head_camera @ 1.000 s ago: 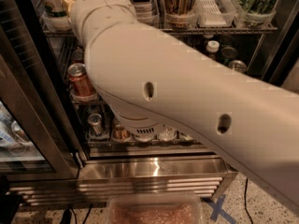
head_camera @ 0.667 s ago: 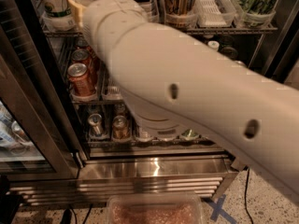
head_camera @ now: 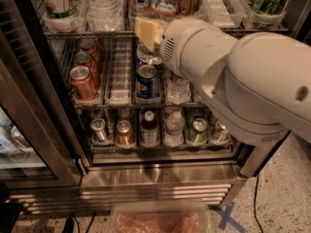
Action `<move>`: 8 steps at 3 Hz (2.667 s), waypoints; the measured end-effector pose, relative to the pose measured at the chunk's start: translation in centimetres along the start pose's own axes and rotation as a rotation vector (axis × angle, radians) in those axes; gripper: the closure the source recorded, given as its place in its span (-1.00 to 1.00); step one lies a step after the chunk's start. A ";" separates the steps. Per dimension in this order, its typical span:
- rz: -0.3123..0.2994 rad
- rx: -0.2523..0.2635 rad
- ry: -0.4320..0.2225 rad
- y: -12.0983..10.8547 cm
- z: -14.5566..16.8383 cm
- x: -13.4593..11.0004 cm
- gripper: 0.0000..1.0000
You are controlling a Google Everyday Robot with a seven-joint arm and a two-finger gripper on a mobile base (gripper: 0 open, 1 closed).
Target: Pick water bottle from top shelf of fridge
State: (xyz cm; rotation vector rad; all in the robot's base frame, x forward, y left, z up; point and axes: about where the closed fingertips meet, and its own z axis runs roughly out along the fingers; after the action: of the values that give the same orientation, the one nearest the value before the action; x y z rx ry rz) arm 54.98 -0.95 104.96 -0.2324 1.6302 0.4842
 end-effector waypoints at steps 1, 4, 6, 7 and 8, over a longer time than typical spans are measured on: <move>0.024 -0.081 0.038 -0.9 -2.0 0.6 1.00; 0.017 -0.213 0.110 2.2 -2.8 2.1 1.00; 0.062 -0.388 0.253 0.5 -6.8 3.3 1.00; -0.033 -0.479 0.353 2.2 -9.1 3.7 1.00; -0.193 -0.528 0.416 3.5 -10.6 4.5 1.00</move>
Offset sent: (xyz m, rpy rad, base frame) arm -0.0111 -0.0149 -0.0046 0.0138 0.0275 0.0638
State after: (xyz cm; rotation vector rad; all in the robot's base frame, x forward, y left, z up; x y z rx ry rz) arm 43.42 -1.92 101.68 -0.9270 1.8289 0.7469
